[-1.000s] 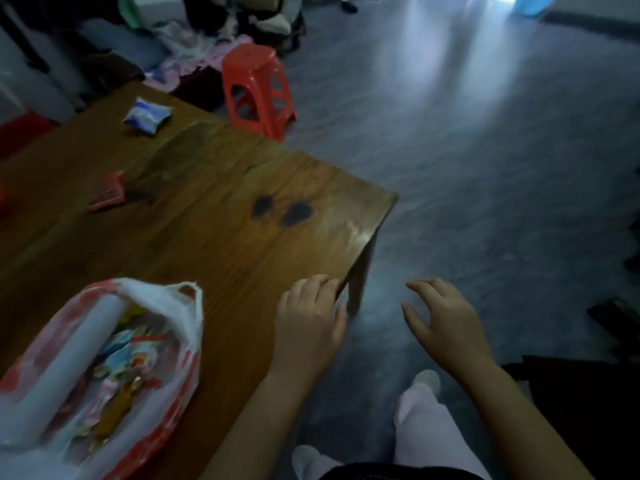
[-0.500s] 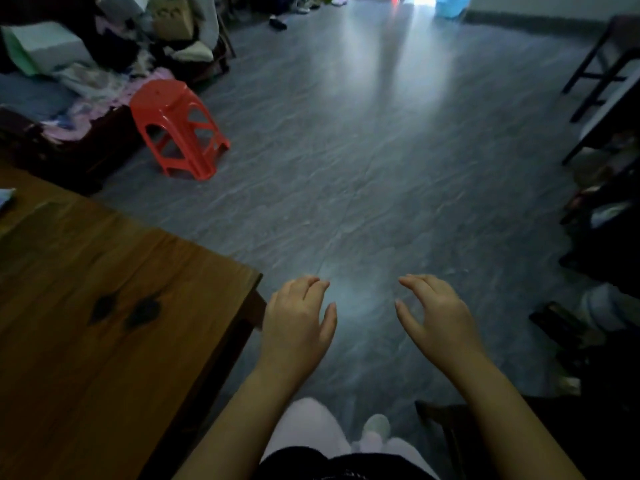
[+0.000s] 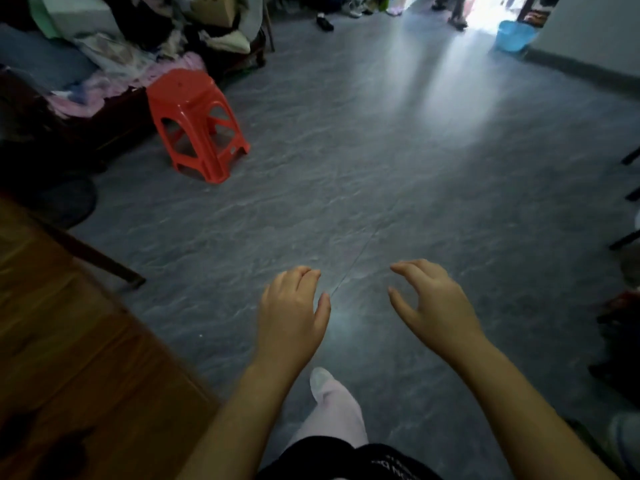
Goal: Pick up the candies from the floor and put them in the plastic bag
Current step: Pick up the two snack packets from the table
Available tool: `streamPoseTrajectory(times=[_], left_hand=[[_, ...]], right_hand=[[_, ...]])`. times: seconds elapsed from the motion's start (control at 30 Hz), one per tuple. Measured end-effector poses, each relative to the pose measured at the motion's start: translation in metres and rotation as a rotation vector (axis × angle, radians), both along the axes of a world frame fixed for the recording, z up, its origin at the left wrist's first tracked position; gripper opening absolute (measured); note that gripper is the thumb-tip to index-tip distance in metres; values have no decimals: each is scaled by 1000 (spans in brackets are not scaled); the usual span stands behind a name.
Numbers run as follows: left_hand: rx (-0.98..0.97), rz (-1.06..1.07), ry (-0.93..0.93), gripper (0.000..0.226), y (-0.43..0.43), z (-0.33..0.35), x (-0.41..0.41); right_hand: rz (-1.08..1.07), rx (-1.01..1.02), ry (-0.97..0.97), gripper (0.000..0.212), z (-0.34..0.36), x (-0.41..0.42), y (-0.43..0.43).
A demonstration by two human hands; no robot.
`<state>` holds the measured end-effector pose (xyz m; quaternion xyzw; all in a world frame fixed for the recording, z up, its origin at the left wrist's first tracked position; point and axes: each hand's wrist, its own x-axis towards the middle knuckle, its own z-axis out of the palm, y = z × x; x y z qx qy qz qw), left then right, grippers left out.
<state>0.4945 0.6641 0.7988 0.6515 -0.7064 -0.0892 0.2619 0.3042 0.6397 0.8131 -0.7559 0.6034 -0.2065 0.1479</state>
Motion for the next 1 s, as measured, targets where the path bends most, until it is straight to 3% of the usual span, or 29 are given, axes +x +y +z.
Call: streamPoseTrajectory(times=[0.43, 0.7, 1.0], left_hand=[[79, 556, -25, 30, -113, 1, 88], [20, 980, -35, 29, -186, 21, 134], [58, 1352, 23, 29, -184, 25, 181]], right_hand=[[512, 40, 6, 28, -3, 124, -211], [862, 5, -18, 30, 13, 210, -342], [1240, 43, -3, 31, 15, 336, -380]])
